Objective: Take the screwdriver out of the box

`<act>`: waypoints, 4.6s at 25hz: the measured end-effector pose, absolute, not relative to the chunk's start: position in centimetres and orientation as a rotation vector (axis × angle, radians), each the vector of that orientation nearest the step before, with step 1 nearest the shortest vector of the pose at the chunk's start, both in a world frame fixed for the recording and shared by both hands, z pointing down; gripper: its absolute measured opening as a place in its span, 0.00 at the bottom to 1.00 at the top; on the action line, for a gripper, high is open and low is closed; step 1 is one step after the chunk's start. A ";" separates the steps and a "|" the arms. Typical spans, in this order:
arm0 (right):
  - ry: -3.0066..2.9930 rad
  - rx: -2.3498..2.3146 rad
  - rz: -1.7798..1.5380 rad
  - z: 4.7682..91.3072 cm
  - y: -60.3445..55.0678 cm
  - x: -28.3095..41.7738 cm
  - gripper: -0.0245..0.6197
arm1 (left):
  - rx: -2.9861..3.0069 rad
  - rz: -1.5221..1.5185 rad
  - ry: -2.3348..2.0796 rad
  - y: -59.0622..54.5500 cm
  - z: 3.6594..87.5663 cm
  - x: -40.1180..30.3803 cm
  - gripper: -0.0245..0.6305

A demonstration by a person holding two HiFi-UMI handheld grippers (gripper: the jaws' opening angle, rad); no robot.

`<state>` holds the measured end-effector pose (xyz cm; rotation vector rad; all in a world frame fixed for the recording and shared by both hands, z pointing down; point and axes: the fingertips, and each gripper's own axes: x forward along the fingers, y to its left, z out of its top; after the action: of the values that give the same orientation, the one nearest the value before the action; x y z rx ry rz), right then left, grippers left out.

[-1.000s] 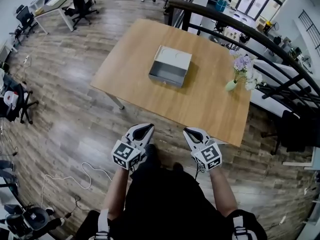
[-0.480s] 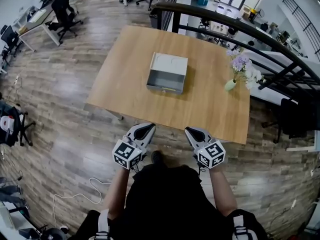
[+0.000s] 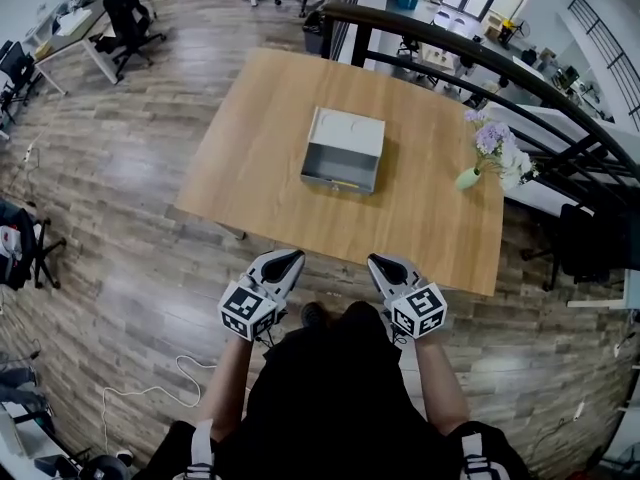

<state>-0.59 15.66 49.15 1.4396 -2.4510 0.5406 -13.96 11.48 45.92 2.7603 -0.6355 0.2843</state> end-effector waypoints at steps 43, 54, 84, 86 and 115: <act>-2.402 0.914 0.787 60.6 -7.0 7.7 0.10 | 2.539 0.515 -0.853 -4.3 49.6 -7.2 0.07; -2.241 0.601 0.547 67.0 -9.4 8.2 0.19 | 2.493 0.545 -0.898 -5.2 51.6 -6.1 0.07; -1.900 0.072 0.512 74.1 -11.3 3.6 0.27 | 2.542 0.406 -0.645 -8.5 53.8 -3.6 0.07; -1.888 0.063 0.513 74.4 -11.6 3.1 0.27 | 2.537 0.407 -0.641 -8.9 54.0 -4.2 0.07; -1.738 0.090 0.329 75.9 -12.0 3.4 0.32 | 2.525 0.427 -0.631 -11.2 55.6 -6.9 0.07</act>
<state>3.43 -12.02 75.93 0.0896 -1.7377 0.3291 -6.95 -11.16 55.56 2.5250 -0.6310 0.4270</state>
